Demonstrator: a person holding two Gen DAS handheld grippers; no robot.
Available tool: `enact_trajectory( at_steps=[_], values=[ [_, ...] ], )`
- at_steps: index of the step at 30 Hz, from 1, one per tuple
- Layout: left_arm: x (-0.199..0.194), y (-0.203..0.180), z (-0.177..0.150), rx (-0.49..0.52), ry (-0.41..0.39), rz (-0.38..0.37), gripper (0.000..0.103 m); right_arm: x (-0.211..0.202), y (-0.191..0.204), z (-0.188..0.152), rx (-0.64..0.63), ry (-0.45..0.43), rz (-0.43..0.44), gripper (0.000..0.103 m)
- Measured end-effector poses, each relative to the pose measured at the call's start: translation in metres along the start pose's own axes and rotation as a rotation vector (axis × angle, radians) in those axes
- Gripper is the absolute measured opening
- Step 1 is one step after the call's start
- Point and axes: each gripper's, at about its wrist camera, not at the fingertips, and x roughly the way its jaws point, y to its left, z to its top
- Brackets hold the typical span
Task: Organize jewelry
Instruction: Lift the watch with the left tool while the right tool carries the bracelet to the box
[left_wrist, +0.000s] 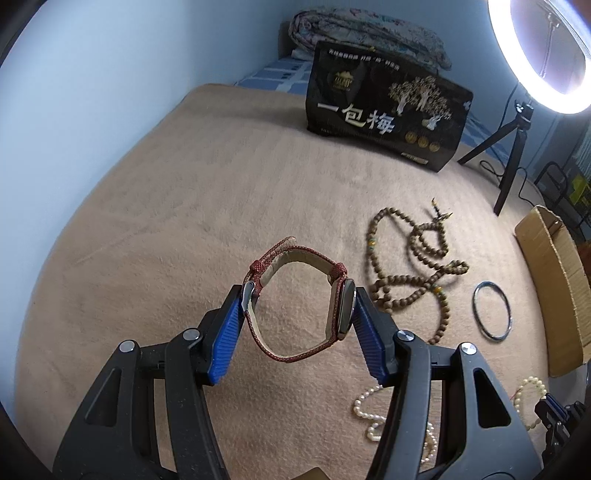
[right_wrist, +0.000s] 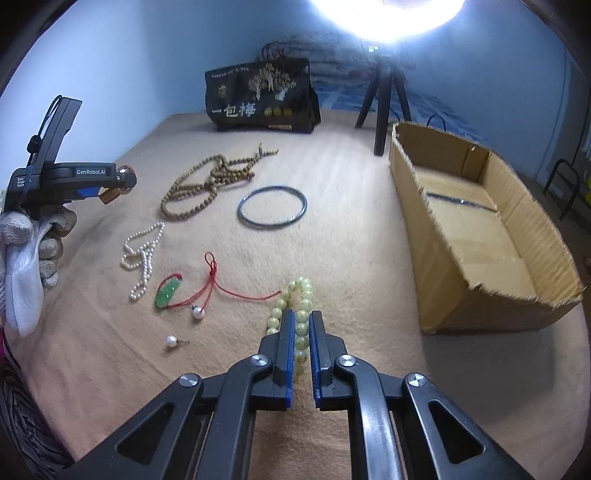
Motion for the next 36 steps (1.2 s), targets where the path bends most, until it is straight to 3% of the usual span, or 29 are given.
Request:
enact_trajectory(
  at_steps=[5,21,36],
  values=[
    [-0.008,-0.006,-0.001,0.015,-0.012,-0.008,0.059,0.003,-0.004,-0.002,0.019,0.015,0.003,0.005],
    [-0.045,-0.044,0.002,0.083,-0.083,-0.08,0.059,-0.038,-0.009,0.017,0.02,-0.105,-0.013,0.005],
    [-0.072,-0.12,0.004,0.155,-0.111,-0.209,0.059,-0.075,-0.051,0.042,0.087,-0.21,-0.073,0.005]
  ],
)
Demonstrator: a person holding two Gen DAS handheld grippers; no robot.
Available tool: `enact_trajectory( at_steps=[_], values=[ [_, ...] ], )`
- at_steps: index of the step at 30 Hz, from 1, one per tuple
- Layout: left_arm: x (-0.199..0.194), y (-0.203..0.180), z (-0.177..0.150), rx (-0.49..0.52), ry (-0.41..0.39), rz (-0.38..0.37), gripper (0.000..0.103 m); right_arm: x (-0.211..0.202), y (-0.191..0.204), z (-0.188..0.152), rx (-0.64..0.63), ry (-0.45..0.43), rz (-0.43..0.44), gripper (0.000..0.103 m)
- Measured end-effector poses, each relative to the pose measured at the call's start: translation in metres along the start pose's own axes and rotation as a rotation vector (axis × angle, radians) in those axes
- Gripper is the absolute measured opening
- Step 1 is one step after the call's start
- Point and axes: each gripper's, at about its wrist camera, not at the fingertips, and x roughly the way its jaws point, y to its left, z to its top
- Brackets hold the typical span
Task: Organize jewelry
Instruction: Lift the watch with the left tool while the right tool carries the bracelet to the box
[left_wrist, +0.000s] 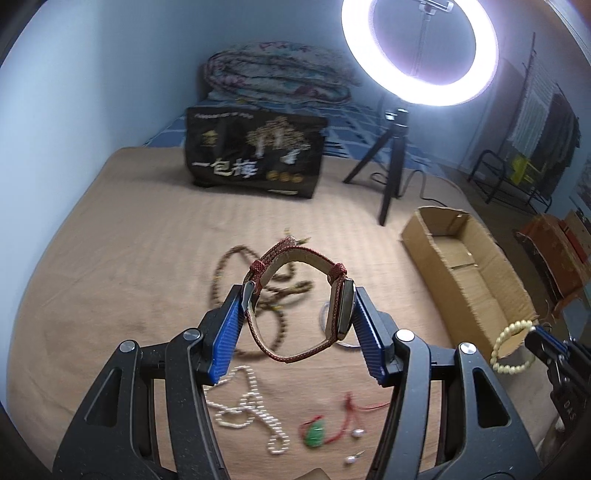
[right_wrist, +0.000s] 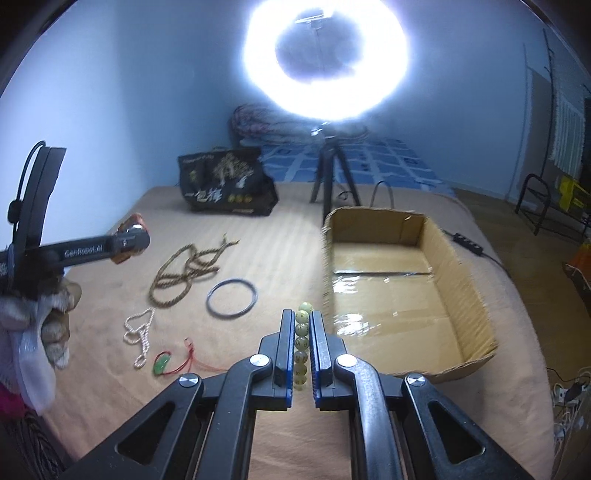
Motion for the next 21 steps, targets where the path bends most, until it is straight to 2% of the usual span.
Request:
enact_trajectory(
  at_steps=[14,21],
  values=[
    [0.016,-0.098,0.012,0.06,0.012,-0.125,0.059,-0.011,-0.061,0.024,0.066,-0.054,-0.072,0.005],
    [0.039,-0.143,0.019,0.098,0.036,-0.156,0.059,0.003,-0.084,0.028,0.1,-0.035,-0.082,0.005]
  ],
)
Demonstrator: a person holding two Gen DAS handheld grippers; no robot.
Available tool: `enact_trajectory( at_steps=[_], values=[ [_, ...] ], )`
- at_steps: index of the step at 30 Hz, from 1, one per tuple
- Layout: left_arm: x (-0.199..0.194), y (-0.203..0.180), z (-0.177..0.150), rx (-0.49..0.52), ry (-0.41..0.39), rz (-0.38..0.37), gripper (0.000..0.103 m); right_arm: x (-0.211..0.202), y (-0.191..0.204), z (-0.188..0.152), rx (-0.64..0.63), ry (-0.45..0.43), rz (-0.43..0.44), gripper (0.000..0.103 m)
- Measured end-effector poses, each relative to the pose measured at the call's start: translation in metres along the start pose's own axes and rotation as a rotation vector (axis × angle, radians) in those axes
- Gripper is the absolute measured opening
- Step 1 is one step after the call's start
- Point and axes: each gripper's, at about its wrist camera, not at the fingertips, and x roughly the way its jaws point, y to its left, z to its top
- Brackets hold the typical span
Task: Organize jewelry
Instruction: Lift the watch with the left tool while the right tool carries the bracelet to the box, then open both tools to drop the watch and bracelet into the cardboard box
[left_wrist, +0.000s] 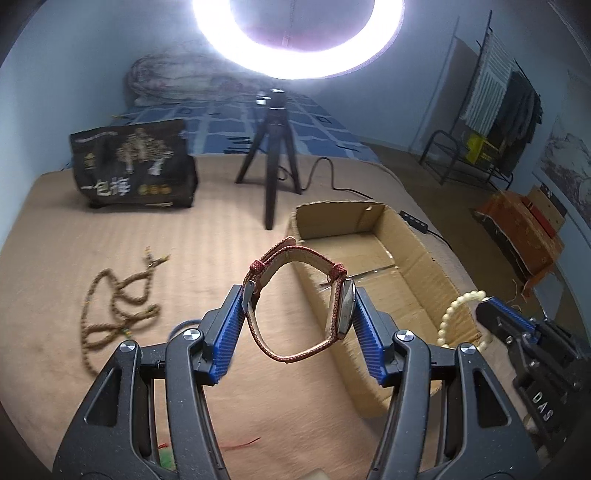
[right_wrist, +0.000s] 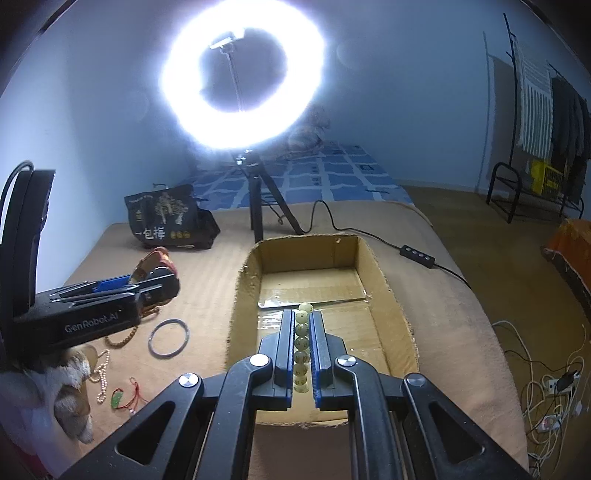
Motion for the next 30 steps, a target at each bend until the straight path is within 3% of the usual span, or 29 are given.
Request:
enact_trajectory(
  at_steps=[16,22,23,24,26,30],
  values=[
    [0.07,-0.04,0.009,0.035,0.101,-0.032,0.059,0.046,-0.035,-0.013,0.087,0.118,-0.027,0.005],
    [0.075,-0.042,0.007,0.047,0.126,-0.037,0.059,0.052,-0.043,-0.016,0.112,0.139,-0.029,0.006],
    [0.076,-0.041,0.007,0.046,0.13,-0.036,0.06,0.053,-0.043,-0.017,0.115,0.141,-0.03,0.012],
    [0.076,-0.041,0.007,0.043,0.132,-0.04,0.062,0.053,-0.044,-0.017,0.117,0.143,-0.033,0.027],
    [0.075,-0.039,0.008,0.037,0.136,-0.048,0.063,0.051,-0.043,-0.017,0.113,0.134,-0.048,0.038],
    [0.065,-0.038,0.012,0.033,0.115,-0.043,0.063,0.045,-0.04,-0.014,0.104,0.124,-0.06,0.044]
  ],
)
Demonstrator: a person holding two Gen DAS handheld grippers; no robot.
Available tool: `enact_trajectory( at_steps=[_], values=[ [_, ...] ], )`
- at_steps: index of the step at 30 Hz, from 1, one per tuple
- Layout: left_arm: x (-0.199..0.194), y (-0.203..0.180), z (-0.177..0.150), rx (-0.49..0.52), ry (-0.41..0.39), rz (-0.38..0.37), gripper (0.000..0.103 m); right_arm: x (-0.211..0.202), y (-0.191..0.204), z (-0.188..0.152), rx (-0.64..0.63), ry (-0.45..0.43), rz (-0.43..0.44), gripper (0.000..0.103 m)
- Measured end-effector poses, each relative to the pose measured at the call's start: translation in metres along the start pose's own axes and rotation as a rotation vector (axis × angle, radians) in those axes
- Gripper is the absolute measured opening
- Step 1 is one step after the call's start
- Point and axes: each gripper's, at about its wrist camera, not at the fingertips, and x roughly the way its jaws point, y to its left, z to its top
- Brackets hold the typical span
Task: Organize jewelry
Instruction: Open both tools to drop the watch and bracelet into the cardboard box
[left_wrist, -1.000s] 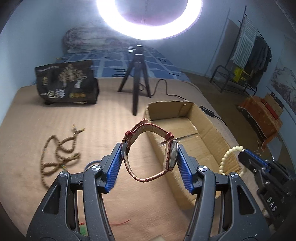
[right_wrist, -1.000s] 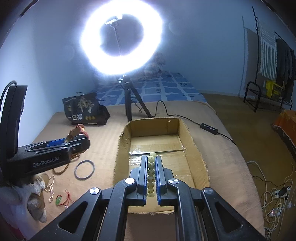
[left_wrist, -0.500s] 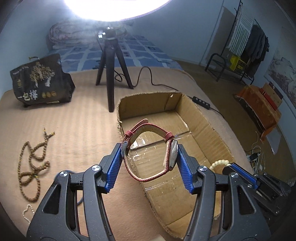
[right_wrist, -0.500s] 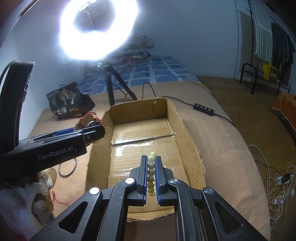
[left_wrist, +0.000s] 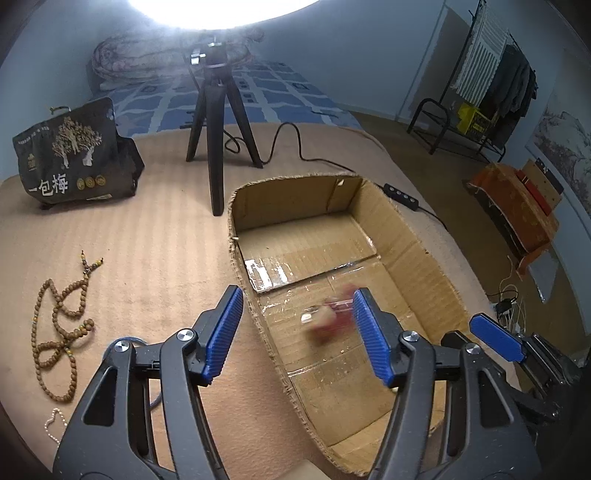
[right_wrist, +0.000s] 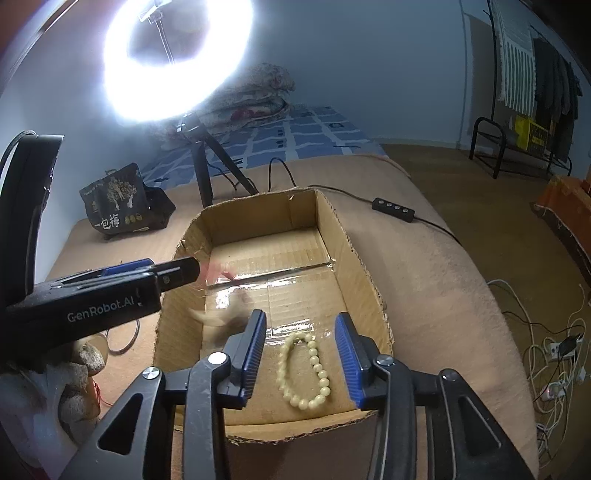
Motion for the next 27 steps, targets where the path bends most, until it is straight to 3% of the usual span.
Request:
enact_trajectory(
  at_steps=[11,21,27],
  values=[
    [-0.045,0.016,0.005,-0.007,-0.061,0.021,0.063,-0.031,0.008,0.007,-0.007,-0.048,-0.026,0.061],
    [-0.101,0.051,0.004,-0.017,-0.126,0.054,0.063,-0.065,0.027,0.01,-0.048,-0.108,-0.042,0.085],
    [-0.136,0.08,-0.002,-0.023,-0.169,0.091,0.063,-0.078,0.043,0.006,-0.065,-0.123,-0.019,0.088]
  ],
)
